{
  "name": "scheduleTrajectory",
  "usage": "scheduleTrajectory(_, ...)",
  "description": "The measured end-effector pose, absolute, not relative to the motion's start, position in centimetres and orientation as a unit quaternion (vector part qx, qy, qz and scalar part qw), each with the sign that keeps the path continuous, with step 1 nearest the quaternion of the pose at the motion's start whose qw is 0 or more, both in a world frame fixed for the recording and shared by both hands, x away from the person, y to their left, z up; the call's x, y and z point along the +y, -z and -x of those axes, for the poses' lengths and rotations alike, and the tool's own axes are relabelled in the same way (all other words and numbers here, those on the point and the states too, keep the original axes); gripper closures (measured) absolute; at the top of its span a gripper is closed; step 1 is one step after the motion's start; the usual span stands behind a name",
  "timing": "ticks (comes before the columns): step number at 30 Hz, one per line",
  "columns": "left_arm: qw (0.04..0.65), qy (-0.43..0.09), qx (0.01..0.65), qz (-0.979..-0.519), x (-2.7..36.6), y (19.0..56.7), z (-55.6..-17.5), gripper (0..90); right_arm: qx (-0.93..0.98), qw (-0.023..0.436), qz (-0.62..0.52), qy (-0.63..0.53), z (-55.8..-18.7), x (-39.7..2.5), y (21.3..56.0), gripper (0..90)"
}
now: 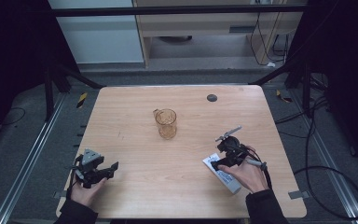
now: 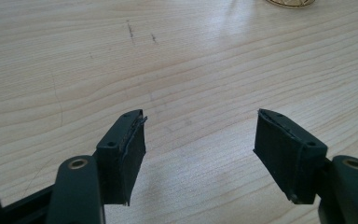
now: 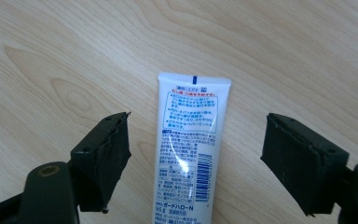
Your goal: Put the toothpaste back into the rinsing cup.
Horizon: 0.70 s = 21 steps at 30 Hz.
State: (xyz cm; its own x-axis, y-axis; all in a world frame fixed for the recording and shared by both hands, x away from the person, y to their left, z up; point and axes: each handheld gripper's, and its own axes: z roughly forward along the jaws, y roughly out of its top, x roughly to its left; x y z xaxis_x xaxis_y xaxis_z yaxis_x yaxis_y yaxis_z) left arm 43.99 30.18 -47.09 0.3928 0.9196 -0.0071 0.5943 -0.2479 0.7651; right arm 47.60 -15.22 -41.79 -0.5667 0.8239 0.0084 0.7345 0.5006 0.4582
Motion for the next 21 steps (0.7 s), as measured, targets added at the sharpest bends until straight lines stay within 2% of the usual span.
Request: scheduleTrajectory(21, 0.353, -0.226, 0.500, -0.758, 30.1, 47.1, -44.0, 32.6, 0.866, 0.078, -0.461, -0.176, -48.0, -15.0, 45.0, 27.9)
